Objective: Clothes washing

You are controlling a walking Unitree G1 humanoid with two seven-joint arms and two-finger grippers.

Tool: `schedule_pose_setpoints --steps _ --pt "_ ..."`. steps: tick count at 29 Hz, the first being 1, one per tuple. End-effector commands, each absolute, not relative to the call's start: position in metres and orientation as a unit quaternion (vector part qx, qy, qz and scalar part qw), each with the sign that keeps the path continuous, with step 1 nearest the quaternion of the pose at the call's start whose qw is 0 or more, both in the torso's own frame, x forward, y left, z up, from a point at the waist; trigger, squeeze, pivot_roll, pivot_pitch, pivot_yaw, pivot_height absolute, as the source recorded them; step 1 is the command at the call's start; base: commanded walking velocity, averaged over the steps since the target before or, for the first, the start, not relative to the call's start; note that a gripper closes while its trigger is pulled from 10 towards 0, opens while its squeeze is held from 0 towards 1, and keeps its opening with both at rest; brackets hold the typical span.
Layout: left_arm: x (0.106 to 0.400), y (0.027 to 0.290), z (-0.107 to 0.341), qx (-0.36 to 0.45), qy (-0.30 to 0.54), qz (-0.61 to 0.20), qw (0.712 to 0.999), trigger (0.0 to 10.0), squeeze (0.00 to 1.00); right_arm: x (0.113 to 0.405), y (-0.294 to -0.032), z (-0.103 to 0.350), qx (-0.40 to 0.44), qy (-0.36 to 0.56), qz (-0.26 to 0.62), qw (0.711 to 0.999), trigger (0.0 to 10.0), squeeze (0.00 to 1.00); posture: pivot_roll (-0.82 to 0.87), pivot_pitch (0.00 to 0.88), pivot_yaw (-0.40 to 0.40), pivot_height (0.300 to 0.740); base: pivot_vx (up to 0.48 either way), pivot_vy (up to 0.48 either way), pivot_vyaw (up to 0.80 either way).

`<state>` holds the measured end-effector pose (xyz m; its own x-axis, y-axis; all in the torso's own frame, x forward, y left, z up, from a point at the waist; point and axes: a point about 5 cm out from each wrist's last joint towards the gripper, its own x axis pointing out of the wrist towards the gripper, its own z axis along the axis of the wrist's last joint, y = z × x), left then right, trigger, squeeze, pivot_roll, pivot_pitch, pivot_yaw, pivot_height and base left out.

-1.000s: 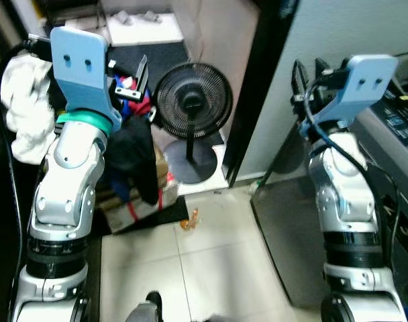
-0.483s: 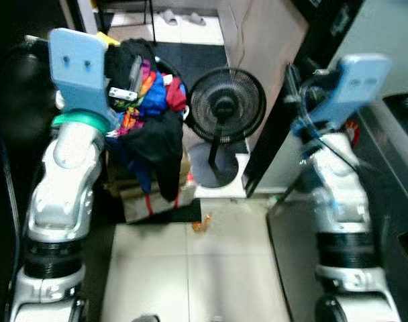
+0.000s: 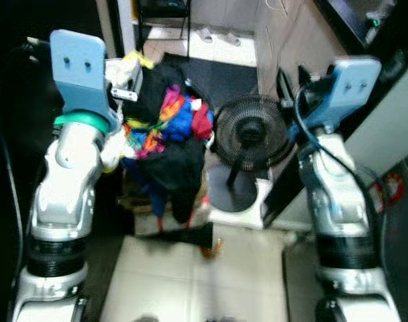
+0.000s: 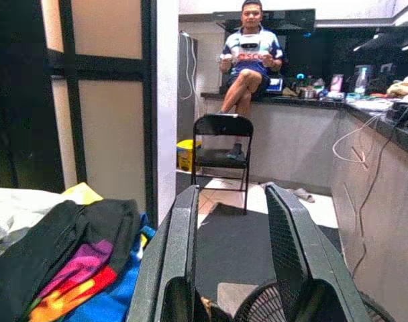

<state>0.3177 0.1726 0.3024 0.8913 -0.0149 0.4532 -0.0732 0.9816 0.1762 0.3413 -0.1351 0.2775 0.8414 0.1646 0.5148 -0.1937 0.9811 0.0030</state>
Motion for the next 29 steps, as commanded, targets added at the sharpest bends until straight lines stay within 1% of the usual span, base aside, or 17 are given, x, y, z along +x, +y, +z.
schedule_pose_setpoints --steps 1,9,22,29 --pt "0.3171 0.1678 0.3025 0.099 -0.237 0.009 0.966 10.0 0.0 0.342 -0.1444 0.2752 0.025 -0.259 0.076 0.962 10.0 0.0 0.05 0.064 -0.031 0.74 0.469 0.0 0.0" --pt "0.3181 0.168 0.3022 0.099 -0.237 0.009 0.966 10.0 0.0 0.3423 -0.1433 0.2742 0.013 -0.256 0.077 0.964 10.0 0.0 0.05 0.066 -0.031 0.74 0.469 0.0 0.66" --pt "0.319 0.1675 0.3013 0.092 -0.234 0.007 0.968 10.0 0.0 0.3424 -0.1456 0.2751 0.024 -0.256 0.073 0.964 10.0 0.0 0.05 0.066 -0.031 0.74 0.453 0.0 0.0" --pt "0.3199 0.1657 0.2961 0.101 -0.222 -0.001 0.97 10.0 0.0 0.343 -0.1451 0.2741 0.02 -0.254 0.075 0.964 10.0 0.0 0.05 0.059 -0.03 0.74 0.0 0.0 0.0"
